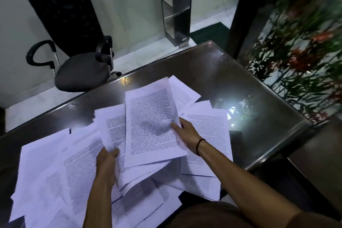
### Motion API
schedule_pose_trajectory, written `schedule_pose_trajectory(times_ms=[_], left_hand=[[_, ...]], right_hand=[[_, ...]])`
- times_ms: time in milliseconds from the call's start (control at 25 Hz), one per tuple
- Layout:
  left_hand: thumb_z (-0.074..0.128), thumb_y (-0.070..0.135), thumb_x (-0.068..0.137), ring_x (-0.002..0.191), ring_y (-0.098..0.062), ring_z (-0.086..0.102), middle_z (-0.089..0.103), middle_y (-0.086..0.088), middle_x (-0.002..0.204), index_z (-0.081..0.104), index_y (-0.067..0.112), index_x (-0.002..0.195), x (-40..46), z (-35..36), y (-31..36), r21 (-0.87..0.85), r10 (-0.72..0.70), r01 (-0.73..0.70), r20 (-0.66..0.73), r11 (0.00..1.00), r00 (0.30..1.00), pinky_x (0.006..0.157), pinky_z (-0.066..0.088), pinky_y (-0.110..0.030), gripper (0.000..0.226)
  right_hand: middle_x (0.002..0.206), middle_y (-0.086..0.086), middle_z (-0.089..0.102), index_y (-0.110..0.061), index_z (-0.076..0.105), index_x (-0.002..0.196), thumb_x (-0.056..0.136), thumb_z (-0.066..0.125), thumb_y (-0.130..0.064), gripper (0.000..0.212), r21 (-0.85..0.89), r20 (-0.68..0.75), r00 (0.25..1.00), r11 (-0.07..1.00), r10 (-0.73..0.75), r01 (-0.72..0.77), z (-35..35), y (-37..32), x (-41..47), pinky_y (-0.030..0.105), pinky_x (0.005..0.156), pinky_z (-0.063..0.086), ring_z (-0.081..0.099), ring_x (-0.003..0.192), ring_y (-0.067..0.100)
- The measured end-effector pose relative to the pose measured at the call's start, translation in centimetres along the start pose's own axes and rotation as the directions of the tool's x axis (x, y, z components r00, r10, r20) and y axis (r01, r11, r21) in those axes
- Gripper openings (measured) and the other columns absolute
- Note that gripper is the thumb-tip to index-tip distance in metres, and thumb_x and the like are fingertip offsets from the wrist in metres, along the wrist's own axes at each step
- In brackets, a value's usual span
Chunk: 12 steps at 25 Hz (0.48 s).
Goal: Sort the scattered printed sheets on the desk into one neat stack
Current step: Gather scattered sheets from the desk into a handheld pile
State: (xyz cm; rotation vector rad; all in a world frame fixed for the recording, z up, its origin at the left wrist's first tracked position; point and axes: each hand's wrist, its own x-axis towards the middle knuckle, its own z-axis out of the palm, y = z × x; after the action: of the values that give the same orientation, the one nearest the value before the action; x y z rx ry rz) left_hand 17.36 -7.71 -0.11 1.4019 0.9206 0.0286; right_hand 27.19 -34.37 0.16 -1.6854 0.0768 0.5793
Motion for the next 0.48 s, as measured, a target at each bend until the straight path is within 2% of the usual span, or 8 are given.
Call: schedule_pose_trajectory(times_ms=[80,200,320,400,480], left_hand=[[0.054,0.004,0.101,0.1,-0.029,0.066,0.068,-0.016,0.126,0.063,0.004,0.131,0.5,1.0,0.2,0.018,-0.022,0.022,0.02,1.0,1.0,0.087,0.05,-0.034,0.032],[0.056,0.01,0.101,0.106,-0.028,0.068,0.073,-0.005,0.117,0.064,0.013,0.13,0.1,3.2,1.4,0.067,0.007,-0.018,0.147,0.998,0.989,0.094,0.052,-0.041,0.03],[0.057,0.019,0.102,0.102,-0.022,0.067,0.073,0.002,0.109,0.065,0.015,0.125,-1.1,5.9,2.2,0.085,0.048,-0.064,0.184,0.994,0.982,0.089,0.052,-0.039,0.024],[0.053,0.034,0.104,0.099,-0.025,0.066,0.071,-0.004,0.109,0.066,0.015,0.123,-1.4,6.9,2.1,0.06,-0.008,0.0,0.137,0.998,0.991,0.087,0.051,-0.04,0.029],[0.047,0.047,0.104,0.1,-0.029,0.066,0.072,-0.004,0.11,0.066,0.02,0.12,-1.6,7.8,1.8,-0.005,-0.087,0.088,0.108,0.996,0.99,0.087,0.052,-0.041,0.037]], right_hand=[[0.121,0.002,0.066,-0.011,0.062,0.126,0.103,0.048,-0.028,0.032,-0.088,-0.001,0.999,0.995,0.041,-0.041,-1.6,0.7,0.2,0.034,0.092,0.048,0.061,0.11,0.02],[0.118,0.011,0.066,-0.006,0.06,0.117,0.101,0.047,-0.031,0.033,-0.307,-0.014,0.996,0.947,0.09,-0.09,-2.5,1.4,0.3,0.037,0.088,0.046,0.06,0.106,0.03],[0.12,0.002,0.058,-0.01,0.044,0.128,0.098,0.054,-0.028,0.037,-0.233,-0.065,0.994,0.967,0.087,-0.1,-3.0,1.5,-0.1,0.031,0.085,0.043,0.057,0.107,0.023],[0.123,-0.004,0.055,-0.015,0.036,0.136,0.095,0.057,-0.025,0.047,-0.213,-0.018,0.997,0.974,0.073,-0.075,-3.3,1.4,-0.3,0.029,0.089,0.042,0.055,0.112,0.019],[0.131,-0.003,0.057,-0.017,0.04,0.137,0.092,0.057,-0.024,0.049,-0.248,0.039,0.998,0.968,0.052,-0.041,-3.7,2.0,-0.1,0.033,0.095,0.044,0.055,0.119,0.022]])
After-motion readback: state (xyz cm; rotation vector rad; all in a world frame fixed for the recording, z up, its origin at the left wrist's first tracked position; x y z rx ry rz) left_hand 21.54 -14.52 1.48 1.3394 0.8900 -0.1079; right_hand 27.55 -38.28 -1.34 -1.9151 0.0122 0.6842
